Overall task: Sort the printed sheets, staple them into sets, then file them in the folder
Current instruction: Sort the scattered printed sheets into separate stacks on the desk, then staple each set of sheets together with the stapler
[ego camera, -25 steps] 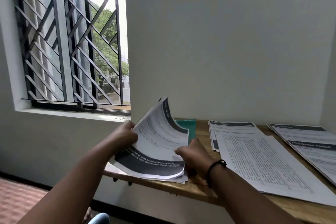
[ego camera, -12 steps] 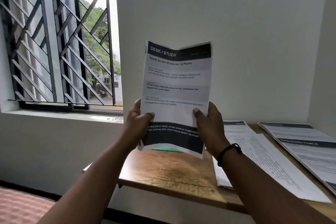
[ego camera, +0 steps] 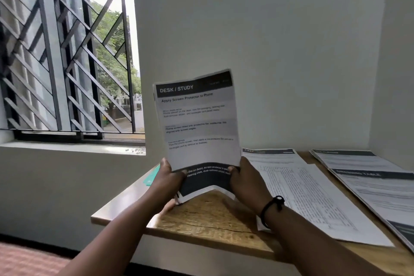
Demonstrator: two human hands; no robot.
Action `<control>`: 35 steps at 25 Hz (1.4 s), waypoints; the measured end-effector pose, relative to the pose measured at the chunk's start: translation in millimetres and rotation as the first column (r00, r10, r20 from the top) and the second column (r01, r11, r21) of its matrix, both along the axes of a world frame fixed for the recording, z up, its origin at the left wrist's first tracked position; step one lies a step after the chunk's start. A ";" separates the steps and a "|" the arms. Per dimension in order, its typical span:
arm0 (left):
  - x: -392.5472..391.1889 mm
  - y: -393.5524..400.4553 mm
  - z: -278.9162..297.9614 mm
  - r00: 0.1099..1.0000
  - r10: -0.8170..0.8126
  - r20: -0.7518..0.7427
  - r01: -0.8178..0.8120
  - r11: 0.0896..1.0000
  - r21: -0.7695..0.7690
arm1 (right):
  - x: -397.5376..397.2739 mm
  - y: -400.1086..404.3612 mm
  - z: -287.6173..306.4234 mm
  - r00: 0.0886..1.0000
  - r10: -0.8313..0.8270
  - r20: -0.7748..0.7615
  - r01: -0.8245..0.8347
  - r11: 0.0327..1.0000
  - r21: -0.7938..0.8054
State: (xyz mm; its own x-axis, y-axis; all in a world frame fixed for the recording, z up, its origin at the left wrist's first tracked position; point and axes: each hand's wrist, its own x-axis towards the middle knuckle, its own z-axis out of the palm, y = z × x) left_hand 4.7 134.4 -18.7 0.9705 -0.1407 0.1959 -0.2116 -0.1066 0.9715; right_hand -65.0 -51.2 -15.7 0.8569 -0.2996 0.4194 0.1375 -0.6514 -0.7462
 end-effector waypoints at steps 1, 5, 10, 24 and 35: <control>-3.1 -4.6 3.6 0.999 -0.008 0.045 0.007 0.999 0.032 | -2.7 -2.2 2.4 1.000 0.004 0.025 -0.005 1.000 0.024; -6.4 -43.7 43.7 0.948 0.033 0.317 -0.060 0.995 0.074 | -13.7 -30.9 21.3 0.989 -0.101 0.104 0.067 0.955 0.289; -3.8 -128.1 92.7 0.995 -0.096 0.042 0.104 0.950 -0.294 | -29.2 -93.4 35.4 0.959 -0.241 0.149 0.025 0.595 0.803; 7.3 -273.4 15.8 0.938 -0.281 -0.203 0.325 0.918 0.229 | -41.8 -175.4 10.3 0.939 0.010 -0.344 0.265 0.619 0.739; 40.7 -267.6 12.5 0.987 -0.156 0.024 0.121 0.845 0.521 | -70.5 -192.8 25.4 0.833 -0.354 -0.425 0.287 0.934 -0.214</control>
State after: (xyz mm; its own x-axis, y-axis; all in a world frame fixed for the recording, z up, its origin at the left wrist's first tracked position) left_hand 45.5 -133.2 -6.2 0.9215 -0.3704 0.1166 -0.3201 -0.5544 0.7682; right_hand -135.5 -244.0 9.7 0.8263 -0.5589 0.0694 -0.4247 -0.6993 -0.5750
